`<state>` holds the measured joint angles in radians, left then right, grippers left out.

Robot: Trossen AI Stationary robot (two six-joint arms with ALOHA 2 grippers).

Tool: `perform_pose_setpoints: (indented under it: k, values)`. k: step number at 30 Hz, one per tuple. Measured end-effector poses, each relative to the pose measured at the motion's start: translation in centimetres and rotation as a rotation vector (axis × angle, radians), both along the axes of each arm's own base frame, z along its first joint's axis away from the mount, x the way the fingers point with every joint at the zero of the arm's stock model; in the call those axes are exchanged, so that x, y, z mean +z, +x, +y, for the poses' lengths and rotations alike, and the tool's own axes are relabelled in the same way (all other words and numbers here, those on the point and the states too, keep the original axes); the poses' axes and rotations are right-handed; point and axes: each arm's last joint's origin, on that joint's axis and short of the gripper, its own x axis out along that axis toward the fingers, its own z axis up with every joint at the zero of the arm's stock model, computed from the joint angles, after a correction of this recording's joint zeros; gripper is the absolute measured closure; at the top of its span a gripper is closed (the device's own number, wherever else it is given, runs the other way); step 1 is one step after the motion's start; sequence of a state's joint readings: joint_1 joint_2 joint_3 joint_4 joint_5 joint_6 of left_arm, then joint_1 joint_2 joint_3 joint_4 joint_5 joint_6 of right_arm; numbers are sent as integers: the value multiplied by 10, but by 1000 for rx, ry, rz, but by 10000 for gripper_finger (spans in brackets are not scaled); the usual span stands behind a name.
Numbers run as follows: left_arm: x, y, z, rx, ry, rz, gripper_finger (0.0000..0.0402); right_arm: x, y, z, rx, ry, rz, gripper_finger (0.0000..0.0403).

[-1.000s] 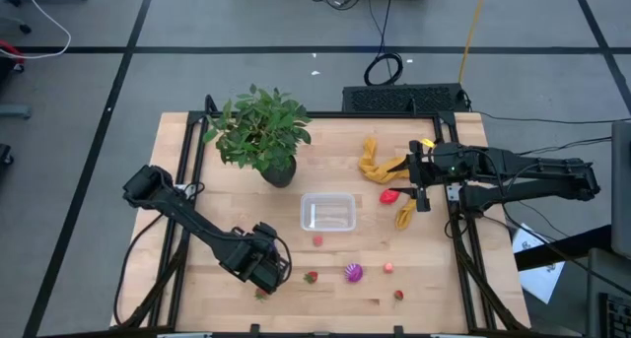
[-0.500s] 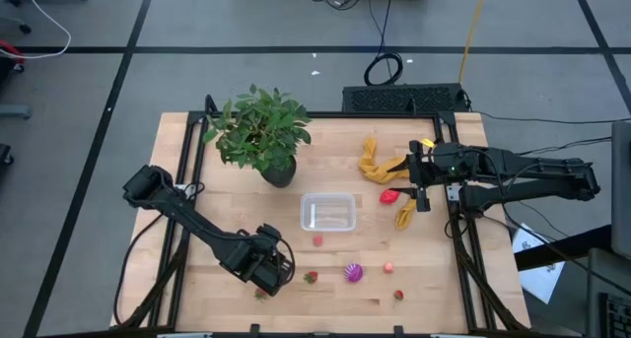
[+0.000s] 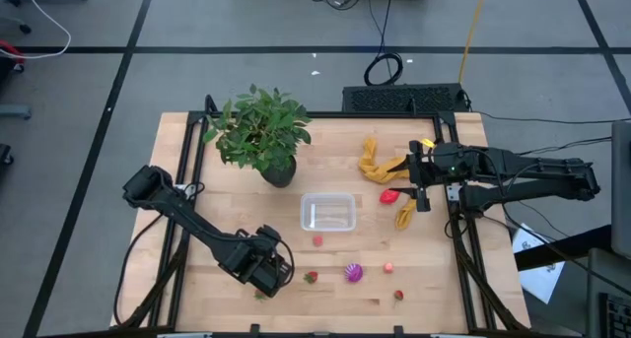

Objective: Pick and placing Produce into tupperware
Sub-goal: Put the grapes into the bin

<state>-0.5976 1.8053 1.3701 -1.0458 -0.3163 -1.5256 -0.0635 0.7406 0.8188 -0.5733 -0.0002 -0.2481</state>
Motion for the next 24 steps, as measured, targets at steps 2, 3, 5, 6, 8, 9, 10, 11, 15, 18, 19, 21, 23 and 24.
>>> perform_pose_setpoints:
  k: [2,3,5,6,8,9,10,11,15,18,19,21,23,24]
  values:
    - [0,0,0,-15,4,4,140,0,0,0,0,0,5,183]
    - [0,0,0,-19,5,5,130,-1,0,0,0,0,7,183]
    - [0,1,1,-16,5,5,110,-1,0,0,0,0,8,183]
    - [0,1,1,-16,5,5,101,-1,0,0,0,1,8,183]
    - [0,1,1,-15,-2,8,86,-1,0,0,0,1,7,183]
    - [0,0,1,-8,-10,11,79,-1,0,0,0,1,8,183]
    - [0,0,0,2,-25,17,73,-1,0,0,0,1,8,183]
    - [0,0,0,22,-43,24,69,-1,0,0,0,1,8,183]
    - [-1,-6,2,208,-83,56,56,-1,0,0,0,1,8,183]
    - [-1,-11,4,281,-58,84,56,-1,0,0,0,1,7,183]
    - [-1,-11,5,297,-53,88,56,-1,0,0,0,1,8,183]
    - [-1,-10,7,303,-51,88,58,-1,0,0,0,1,7,183]
    - [-1,-9,9,286,-43,87,61,-1,0,0,0,1,8,183]
    - [-1,-8,10,274,-37,80,61,-1,0,0,0,1,8,183]
